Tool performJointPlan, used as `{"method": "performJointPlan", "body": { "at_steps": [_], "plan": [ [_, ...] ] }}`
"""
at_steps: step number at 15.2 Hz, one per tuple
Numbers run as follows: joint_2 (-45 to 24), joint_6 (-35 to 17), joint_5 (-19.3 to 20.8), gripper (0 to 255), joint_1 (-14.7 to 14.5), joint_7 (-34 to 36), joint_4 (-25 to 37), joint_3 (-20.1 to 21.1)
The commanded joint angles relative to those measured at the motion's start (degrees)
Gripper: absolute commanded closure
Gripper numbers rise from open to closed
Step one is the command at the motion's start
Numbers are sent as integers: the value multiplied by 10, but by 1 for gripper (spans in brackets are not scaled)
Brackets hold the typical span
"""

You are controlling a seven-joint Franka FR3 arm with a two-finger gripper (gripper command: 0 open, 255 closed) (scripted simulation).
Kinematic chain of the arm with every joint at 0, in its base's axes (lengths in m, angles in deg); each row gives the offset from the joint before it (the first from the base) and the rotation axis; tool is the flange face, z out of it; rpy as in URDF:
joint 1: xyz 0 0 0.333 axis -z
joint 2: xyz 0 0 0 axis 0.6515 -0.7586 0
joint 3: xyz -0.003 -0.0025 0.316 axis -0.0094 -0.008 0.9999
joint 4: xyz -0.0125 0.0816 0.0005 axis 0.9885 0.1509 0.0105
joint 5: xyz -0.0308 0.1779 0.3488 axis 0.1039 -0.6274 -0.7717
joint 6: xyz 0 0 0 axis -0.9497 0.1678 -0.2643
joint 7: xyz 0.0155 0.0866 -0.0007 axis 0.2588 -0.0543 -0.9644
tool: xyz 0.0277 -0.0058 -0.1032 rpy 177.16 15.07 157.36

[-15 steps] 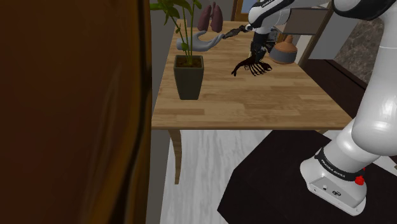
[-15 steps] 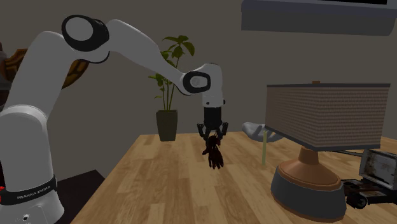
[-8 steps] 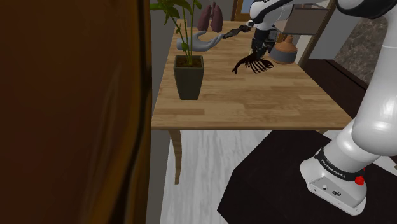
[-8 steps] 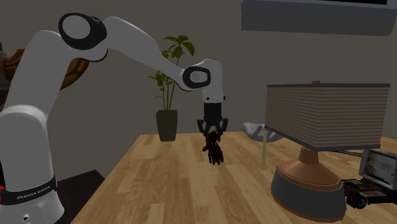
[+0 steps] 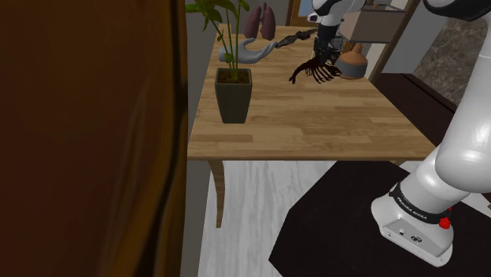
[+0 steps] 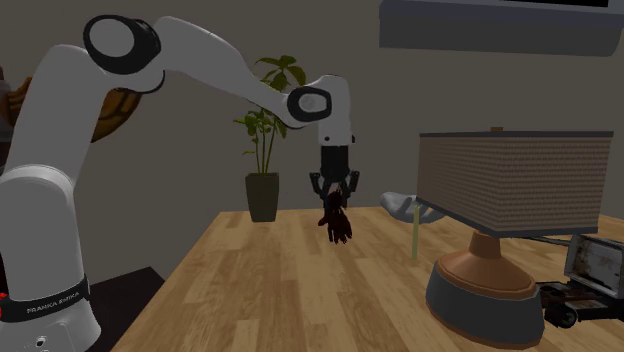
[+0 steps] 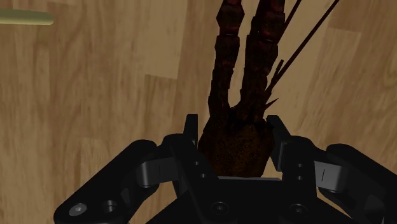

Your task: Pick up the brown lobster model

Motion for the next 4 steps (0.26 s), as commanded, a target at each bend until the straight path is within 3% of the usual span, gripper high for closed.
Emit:
{"method": "performJointPlan", "body": {
  "at_steps": [1, 4],
  "plan": [
    [5, 14, 2, 255, -2, 3, 9, 0],
    [7, 22, 4, 255, -2, 3, 15, -1]
  ]
}}
